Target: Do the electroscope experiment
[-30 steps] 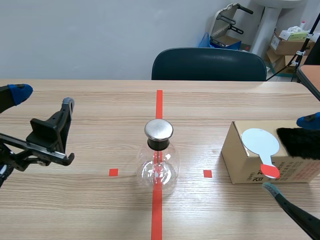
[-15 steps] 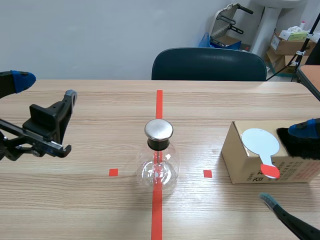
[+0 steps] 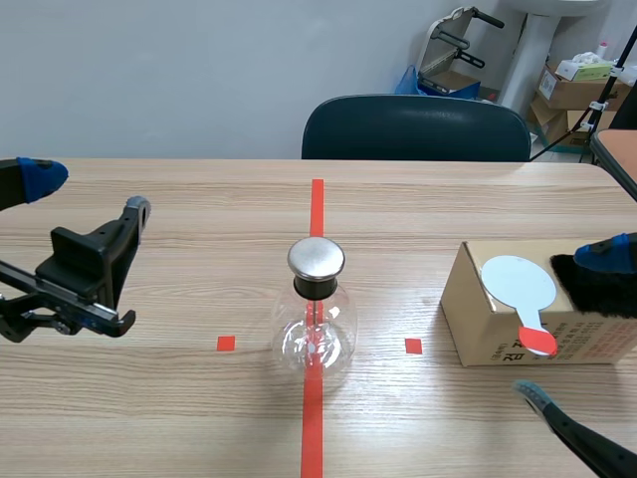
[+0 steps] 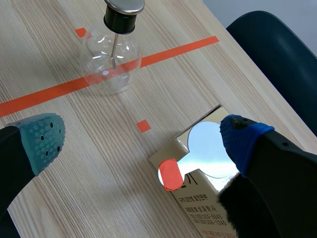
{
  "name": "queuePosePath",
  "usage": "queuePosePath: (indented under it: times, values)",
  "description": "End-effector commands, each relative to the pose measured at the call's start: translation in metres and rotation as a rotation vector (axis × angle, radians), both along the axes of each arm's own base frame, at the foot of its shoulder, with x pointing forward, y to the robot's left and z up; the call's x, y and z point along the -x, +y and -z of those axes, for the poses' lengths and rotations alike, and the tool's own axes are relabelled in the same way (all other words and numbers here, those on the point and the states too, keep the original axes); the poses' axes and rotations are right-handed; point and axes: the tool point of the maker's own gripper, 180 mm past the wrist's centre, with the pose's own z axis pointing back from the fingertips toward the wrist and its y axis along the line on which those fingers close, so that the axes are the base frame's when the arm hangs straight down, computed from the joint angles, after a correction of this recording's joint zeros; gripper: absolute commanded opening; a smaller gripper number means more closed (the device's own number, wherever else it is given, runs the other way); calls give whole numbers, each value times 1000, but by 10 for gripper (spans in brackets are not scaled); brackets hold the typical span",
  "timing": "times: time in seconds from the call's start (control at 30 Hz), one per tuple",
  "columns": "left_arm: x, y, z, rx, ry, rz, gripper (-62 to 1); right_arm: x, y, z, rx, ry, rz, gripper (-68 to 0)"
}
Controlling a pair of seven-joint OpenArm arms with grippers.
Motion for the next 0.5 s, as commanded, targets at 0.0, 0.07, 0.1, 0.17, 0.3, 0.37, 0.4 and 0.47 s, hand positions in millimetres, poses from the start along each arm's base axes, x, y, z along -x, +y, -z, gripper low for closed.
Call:
queuePosePath:
  times: [0.0,0.07,0.1,0.17,0.3,0.37,0.4,0.47]
  values:
    - [-1,-1,-12,14,-37,-2,-187,-4,1,-7,-13,-23,-8,-20]
    - [-1,-2,-12,14,-36,2,-187,-4,1,-7,-13,-23,-8,-20]
    - [-1,-2,-12,15,-36,5,-187,-4,1,-7,-13,-23,-8,-20]
    - [-1,-2,-12,17,-35,3,-187,-4,1,-7,-13,-23,-8,-20]
    - [-1,-2,-12,19,-35,3,-187,-4,1,-7,-12,-22,-8,-20]
    - [-1,-2,-12,19,-35,3,-187,-4,1,-7,-15,-25,-9,-20]
    - [-1,-2,-12,19,-35,3,-187,-4,2,-8,-19,-28,-11,-20]
    - [-1,-2,-11,19,-34,2,-187,-3,2,-8,-21,-29,-12,-20]
